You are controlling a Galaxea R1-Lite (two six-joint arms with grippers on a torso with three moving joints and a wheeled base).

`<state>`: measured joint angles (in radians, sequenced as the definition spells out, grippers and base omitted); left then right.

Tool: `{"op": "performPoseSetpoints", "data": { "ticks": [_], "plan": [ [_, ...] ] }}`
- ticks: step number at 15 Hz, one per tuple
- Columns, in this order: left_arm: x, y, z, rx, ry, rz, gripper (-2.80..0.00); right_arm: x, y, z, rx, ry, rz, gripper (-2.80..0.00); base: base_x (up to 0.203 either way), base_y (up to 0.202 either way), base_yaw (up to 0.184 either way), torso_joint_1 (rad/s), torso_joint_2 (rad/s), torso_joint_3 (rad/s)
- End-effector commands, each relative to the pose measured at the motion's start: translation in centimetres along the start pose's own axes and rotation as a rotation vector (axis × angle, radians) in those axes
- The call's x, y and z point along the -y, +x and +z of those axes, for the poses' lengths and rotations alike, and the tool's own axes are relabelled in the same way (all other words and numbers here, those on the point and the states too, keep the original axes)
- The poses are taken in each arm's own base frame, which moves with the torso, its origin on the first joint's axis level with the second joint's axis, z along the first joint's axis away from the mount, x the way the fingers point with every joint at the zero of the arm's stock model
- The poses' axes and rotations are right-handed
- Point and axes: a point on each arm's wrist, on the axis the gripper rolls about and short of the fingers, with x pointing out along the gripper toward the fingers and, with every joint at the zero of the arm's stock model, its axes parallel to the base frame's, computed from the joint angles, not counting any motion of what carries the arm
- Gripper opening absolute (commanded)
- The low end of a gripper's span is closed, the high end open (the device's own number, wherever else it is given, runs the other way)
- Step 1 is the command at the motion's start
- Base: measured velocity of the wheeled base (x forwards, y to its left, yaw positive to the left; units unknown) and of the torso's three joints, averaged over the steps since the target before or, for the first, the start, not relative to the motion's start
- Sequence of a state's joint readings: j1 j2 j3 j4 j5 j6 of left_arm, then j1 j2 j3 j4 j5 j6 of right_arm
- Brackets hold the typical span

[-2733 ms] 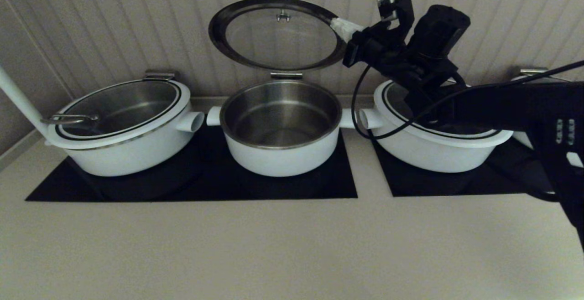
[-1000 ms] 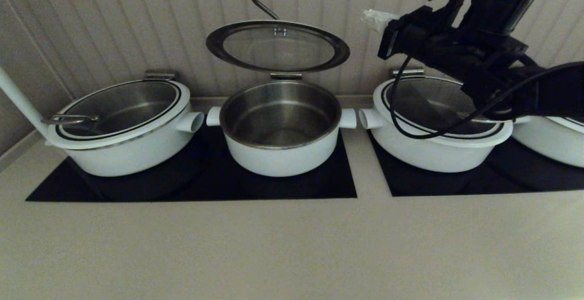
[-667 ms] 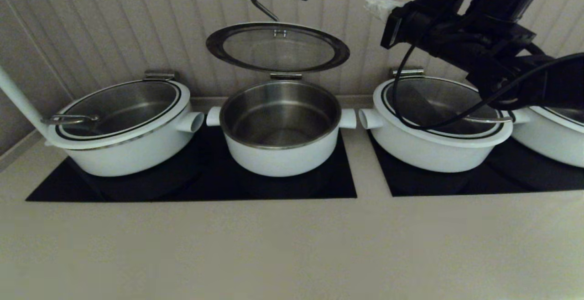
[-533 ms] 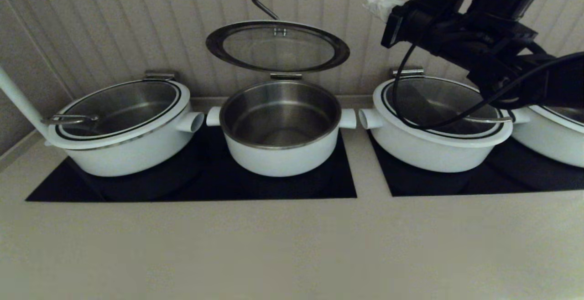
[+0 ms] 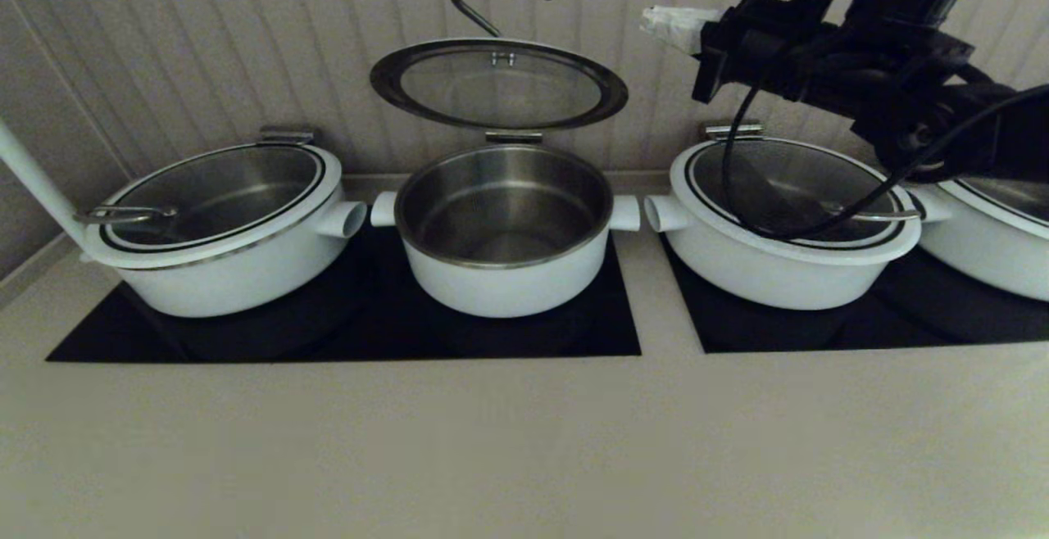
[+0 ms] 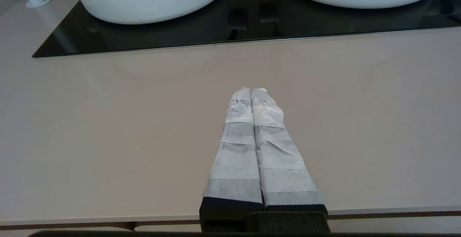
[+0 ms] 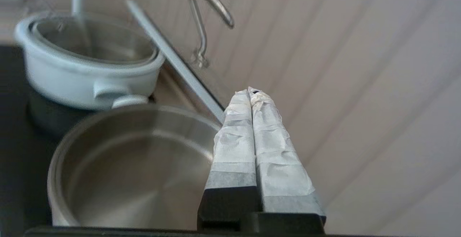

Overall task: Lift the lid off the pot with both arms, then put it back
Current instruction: Close the pot lid

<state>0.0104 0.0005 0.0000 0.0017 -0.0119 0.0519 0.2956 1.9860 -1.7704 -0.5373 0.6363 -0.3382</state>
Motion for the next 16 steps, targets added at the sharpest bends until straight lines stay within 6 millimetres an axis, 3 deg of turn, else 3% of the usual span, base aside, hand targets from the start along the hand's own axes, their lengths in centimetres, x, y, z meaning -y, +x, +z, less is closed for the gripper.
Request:
{"op": "performPoseSetpoints", "data": {
  "ticks": [1,8,16],
  "plan": [
    [0.0,0.0,0.0,0.0,0.0,0.0,-2.8,0.4,0.0,-0.5,-0.016,-0.01,0.004,-2.8,0.0,0.0,0.0,0.0,0.0,0.0],
    [0.0,0.0,0.0,0.0,0.0,0.0,-2.8,1.2,-0.4,-0.8,-0.027,-0.018,-0.016,-2.8,0.0,0.0,0.0,0.0,0.0,0.0],
    [0.0,0.0,0.0,-0.001,0.0,0.0,-2.8,2.4,-0.7,1.7,0.007,-0.054,-0.038,-2.8,0.0,0.0,0.0,0.0,0.0,0.0]
  ]
}}
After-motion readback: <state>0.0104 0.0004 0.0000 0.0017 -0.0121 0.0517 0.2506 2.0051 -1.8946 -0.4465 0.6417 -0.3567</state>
